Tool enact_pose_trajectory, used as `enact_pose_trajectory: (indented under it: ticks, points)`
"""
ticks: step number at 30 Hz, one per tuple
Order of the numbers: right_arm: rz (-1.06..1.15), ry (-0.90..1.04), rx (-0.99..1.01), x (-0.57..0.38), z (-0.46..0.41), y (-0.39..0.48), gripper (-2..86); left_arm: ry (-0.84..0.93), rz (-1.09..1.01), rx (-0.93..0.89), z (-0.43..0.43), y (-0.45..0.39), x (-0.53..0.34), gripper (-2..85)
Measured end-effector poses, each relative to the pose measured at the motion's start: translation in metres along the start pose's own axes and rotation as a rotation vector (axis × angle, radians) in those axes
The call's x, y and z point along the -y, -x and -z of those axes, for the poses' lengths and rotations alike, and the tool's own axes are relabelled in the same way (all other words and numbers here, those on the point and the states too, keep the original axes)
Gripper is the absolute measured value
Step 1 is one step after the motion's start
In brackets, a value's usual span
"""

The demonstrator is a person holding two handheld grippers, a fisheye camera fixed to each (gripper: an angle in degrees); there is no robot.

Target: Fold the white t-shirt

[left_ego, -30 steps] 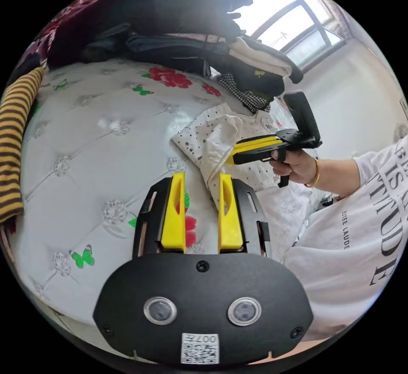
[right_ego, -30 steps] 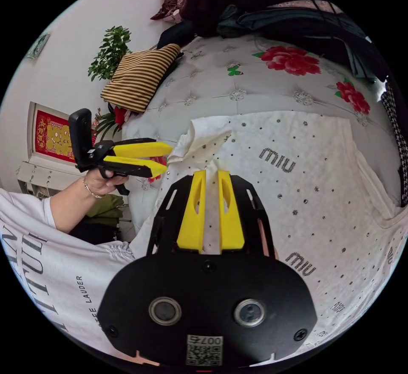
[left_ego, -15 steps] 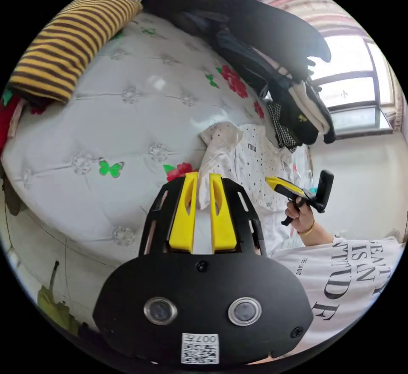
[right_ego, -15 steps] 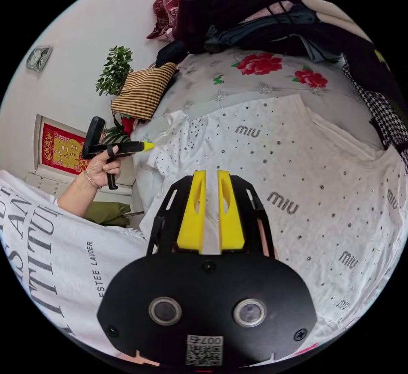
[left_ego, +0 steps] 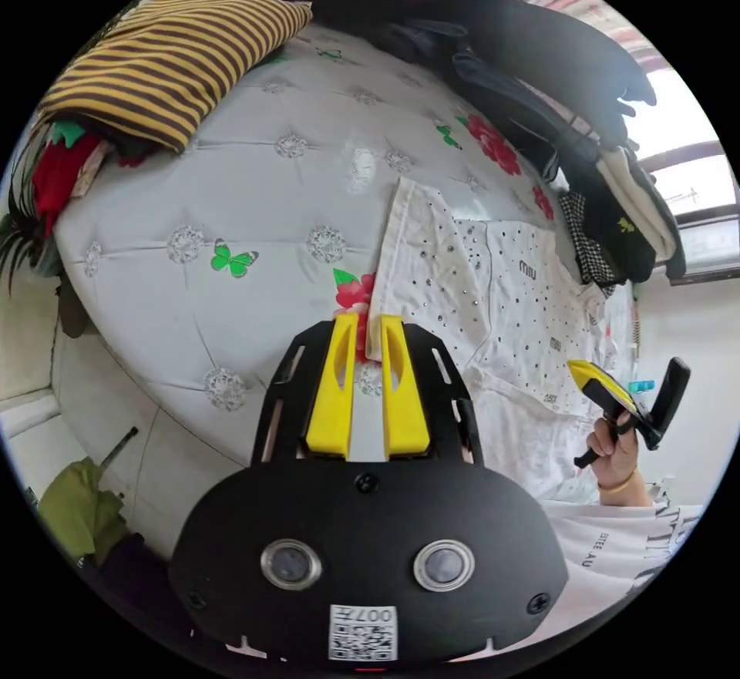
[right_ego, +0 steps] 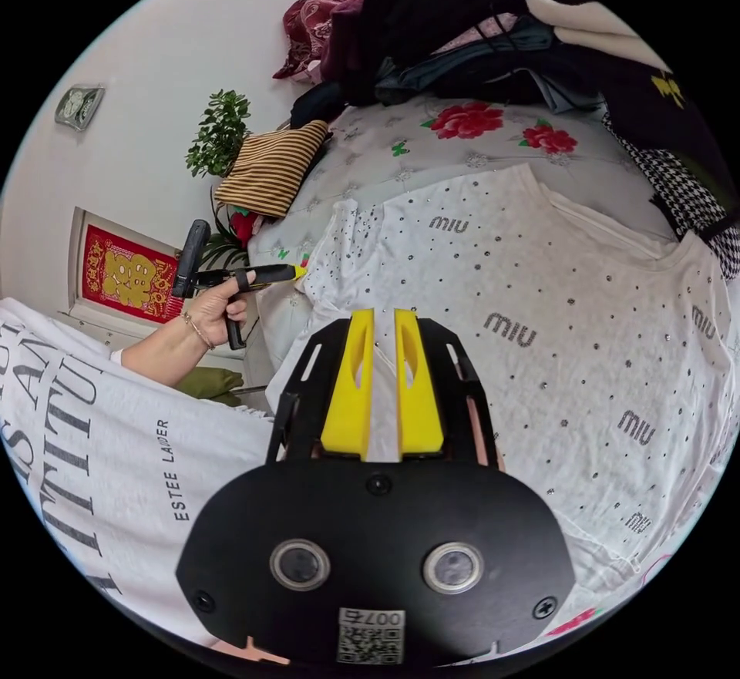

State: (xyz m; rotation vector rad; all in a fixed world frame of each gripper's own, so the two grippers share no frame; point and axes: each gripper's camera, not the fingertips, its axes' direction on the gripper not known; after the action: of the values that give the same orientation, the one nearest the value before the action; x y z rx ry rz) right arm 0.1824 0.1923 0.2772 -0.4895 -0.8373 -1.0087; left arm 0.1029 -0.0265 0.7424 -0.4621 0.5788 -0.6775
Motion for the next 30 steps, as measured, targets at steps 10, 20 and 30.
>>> enact_pose_trajectory:
  ticks: [10, 20, 30]
  points:
    - [-0.062, -0.069, -0.002, -0.025, 0.014, -0.005, 3.5, -0.041, 0.009, 0.04, -0.005, -0.035, -0.007, -0.9]
    - [-0.134, -0.135, 0.009, -0.057, 0.022, -0.015, 5.0, -0.111, -0.665, -0.295, 0.039, -0.175, -0.039, -0.8]
    - [-0.078, -0.067, 0.053, -0.015, -0.027, 0.003, 6.8, 0.074, -0.876, -0.09, -0.033, -0.205, -0.079, 5.2]
